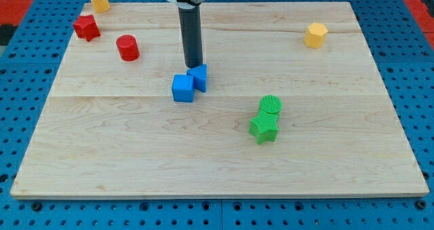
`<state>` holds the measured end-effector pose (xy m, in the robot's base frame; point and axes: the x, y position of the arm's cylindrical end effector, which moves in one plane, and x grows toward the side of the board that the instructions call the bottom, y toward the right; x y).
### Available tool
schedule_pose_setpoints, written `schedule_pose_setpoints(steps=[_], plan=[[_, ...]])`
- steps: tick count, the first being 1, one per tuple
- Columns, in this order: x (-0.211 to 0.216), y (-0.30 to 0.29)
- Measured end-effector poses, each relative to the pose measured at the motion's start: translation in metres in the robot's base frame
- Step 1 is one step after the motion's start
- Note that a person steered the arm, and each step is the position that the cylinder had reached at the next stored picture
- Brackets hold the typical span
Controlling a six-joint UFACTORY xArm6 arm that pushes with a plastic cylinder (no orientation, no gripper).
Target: Slide red circle to top center
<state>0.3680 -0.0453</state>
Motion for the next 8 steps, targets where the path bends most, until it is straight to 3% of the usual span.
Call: schedule_pose_setpoints(steps=[2,6,8], plan=[[0.019,-0.025],[0.048,-0.134],[0.012,-0.149]])
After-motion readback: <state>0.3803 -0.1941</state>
